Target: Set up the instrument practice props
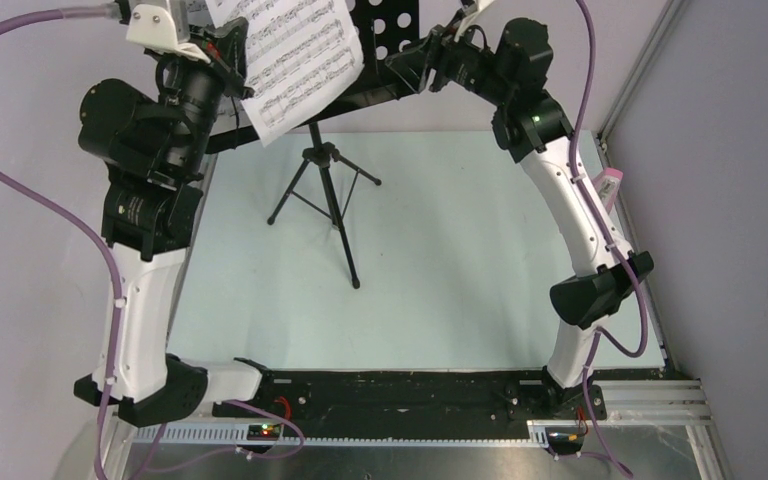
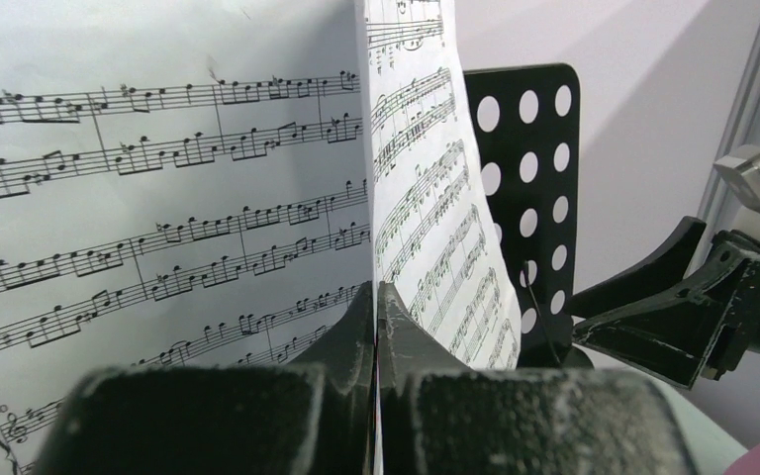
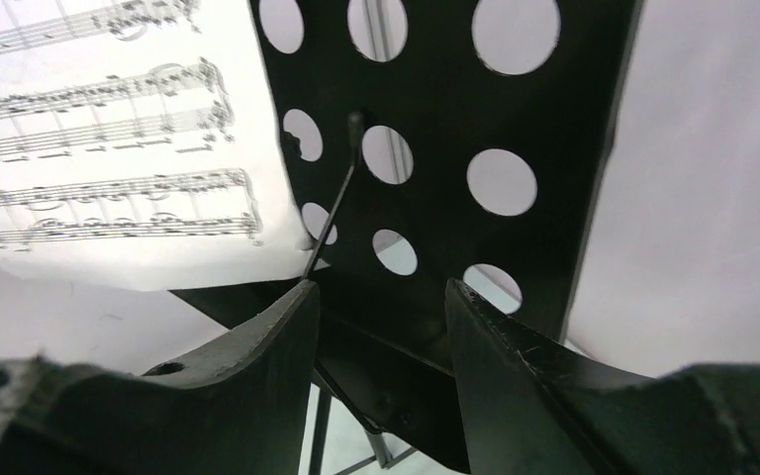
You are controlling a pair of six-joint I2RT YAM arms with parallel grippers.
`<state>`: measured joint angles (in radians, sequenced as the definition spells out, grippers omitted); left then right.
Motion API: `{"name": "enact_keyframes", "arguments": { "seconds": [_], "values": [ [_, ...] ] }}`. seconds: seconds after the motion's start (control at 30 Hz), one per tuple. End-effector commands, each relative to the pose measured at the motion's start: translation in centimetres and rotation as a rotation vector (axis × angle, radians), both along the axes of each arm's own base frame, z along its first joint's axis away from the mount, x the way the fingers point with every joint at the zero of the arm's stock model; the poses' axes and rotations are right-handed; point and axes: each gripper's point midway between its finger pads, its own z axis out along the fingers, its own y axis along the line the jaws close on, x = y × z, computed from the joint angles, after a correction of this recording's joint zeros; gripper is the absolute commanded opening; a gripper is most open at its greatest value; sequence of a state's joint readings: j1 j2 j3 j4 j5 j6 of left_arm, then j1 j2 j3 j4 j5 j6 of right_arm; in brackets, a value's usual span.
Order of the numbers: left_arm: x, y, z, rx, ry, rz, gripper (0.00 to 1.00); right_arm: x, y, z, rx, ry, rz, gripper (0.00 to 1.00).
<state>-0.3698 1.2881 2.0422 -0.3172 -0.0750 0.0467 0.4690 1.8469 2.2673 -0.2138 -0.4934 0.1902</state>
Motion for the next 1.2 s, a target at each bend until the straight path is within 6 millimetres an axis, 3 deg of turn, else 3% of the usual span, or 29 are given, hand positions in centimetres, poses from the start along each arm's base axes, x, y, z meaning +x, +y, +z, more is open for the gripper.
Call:
{"name": "enact_keyframes", "arguments": {
  "seconds": [0.0,0.23,0.4,0.73,0.83,0.93,1.17],
  "values": [
    [1.1,-0.3,-0.3,0.043,-0.004,0.011,0.00,-1.1,1.0,2.7,0.055,-0.091,0.020,0.54],
    [2.6,-0.3,-0.9,0.094,0.003,0.052,0.00,-1.8,2.2,3.9,0.135,-0.074,0.055,0.51],
    [3.1,-0.8,-1.1,0.111,-0.008,0.039,0.00,-1.0,2.8,3.6,0.156,-0.040,0.041,0.49],
    [3.6,-0.4,-0.8,0.104,-0.037,0.067,0.00,-0.3,3.7,3.0,0.177,0.006,0.034,0.27],
    [3.7,-0.3,-1.0,0.104,-0.034,0.075,0.00,-0.8,4.0,3.1,0.188,0.017,0.065,0.12],
    [3.8,-0.2,-1.1,0.104,-0.033,0.084,0.00,-1.5,4.3,3.1,0.188,0.016,0.107,0.04],
    [3.9,-0.2,-1.2,0.105,-0.036,0.086,0.00,-2.3,4.1,3.5,0.209,0.020,0.128,0.00]
  ]
}}
